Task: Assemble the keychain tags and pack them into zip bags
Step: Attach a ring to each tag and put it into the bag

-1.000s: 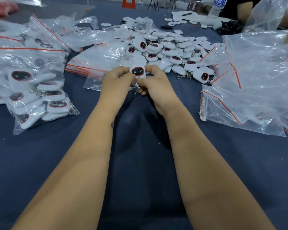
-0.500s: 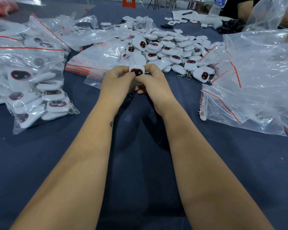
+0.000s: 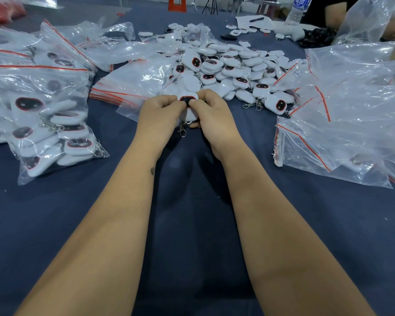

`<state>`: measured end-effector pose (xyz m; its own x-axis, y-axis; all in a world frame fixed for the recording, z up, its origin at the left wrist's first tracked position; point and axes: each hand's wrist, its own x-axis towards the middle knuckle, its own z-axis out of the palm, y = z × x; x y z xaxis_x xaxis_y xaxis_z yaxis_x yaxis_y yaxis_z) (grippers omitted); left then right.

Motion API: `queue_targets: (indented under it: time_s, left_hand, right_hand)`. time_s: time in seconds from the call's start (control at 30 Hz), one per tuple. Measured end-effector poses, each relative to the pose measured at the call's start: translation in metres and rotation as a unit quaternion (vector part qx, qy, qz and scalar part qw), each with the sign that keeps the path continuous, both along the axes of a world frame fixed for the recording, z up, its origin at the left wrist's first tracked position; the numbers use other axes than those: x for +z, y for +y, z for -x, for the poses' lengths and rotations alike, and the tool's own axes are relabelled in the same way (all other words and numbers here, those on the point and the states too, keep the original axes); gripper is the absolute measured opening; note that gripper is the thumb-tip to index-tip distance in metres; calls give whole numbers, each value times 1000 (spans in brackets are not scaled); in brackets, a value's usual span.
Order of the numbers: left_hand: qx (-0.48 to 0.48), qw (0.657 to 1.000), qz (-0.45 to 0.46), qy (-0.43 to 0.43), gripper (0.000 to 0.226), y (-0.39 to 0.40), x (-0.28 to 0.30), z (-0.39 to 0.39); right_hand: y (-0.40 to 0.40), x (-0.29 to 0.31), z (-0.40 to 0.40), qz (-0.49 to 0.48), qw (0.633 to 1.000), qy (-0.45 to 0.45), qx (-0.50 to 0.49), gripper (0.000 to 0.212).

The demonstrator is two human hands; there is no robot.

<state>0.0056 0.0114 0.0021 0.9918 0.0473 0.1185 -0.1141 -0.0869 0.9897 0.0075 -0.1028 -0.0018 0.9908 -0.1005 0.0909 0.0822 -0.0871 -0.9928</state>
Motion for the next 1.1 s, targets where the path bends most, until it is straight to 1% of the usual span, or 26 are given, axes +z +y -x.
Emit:
queue_targets:
  time_s: [0.3,0.47,0.63,0.8,0.97,1.1]
  left_hand:
    - [13,1000,-24,4,18,0,1,0]
    - [37,999,-39,-2,30,-1,0,-1]
    - [42,999,-34,-2,24,0,0,-2]
    - [31,999,-25,0,11,1,0,-2]
    - [33,999,-21,6,8,1,-1,-2]
    - [40,999,-21,9,11,-1,-1,-2]
  right_hand:
    - [1,0,1,-13,1000,-5,7,6]
    - [1,0,0,0,1000,-7,13,9]
    - [0,2,2,-13,999,-4,31,15]
    - [0,1,3,-17,999,-10,38,24]
    - [-1,-1,3,-9,999,-11,44,30]
    - [-1,-1,3,-16,999,-13,45,30]
